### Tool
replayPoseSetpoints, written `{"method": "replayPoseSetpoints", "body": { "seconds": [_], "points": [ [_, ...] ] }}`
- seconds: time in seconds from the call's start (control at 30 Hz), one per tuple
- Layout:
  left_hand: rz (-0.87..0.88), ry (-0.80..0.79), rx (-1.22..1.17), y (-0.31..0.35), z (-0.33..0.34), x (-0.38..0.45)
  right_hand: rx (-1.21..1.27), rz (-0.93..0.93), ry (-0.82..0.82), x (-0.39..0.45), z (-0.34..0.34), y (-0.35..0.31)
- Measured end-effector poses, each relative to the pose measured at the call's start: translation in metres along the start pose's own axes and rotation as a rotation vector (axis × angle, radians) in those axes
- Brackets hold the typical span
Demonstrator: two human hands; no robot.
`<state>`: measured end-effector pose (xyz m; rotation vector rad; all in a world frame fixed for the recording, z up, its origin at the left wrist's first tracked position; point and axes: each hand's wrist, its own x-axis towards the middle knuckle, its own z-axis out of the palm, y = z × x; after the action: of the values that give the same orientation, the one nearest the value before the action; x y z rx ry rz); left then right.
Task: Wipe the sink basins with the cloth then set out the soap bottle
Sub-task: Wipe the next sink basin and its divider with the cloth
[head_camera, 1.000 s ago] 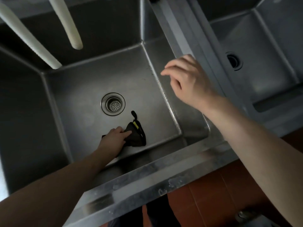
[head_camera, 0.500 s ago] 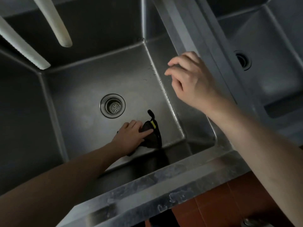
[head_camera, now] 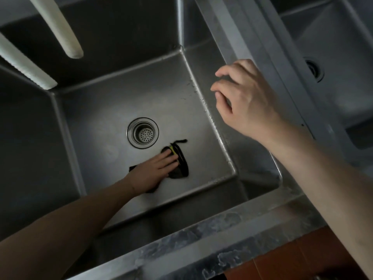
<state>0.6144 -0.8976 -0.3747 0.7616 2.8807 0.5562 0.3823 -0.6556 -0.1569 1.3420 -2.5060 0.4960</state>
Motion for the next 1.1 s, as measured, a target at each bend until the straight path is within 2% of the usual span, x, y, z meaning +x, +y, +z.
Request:
{"method": "replayPoseSetpoints", "body": {
  "seconds": [0.13, 0.37, 0.53, 0.63, 0.8, 1.1],
  "points": [
    [-0.284, 0.072, 0.052, -0.031, -0.011, 0.019, 0.011, 0.008, -0.007, 0.001, 0.0, -0.001],
    [-0.448, 0.134, -0.025, -0.011, -0.012, 0.092, -0.002, -0.01, 0.009, -0.001, 0.003, 0.001],
    [-0.142, 0.101, -0.274, 0.062, 0.021, 0.119, -0.02, -0.015, 0.003, 0.0, 0.002, 0.0],
    [-0.098, 0.078, -0.383, 0.084, 0.034, 0.125, -0.027, -0.016, -0.011, 0.0, 0.002, 0.0],
    [0.126, -0.091, -0.173, 0.083, 0.034, 0.129, -0.04, -0.013, 0.008, -0.001, 0.003, 0.0],
    [0.185, -0.2, -0.144, 0.083, 0.021, 0.113, -0.053, -0.008, 0.001, -0.003, 0.004, -0.001]
  ]
}}
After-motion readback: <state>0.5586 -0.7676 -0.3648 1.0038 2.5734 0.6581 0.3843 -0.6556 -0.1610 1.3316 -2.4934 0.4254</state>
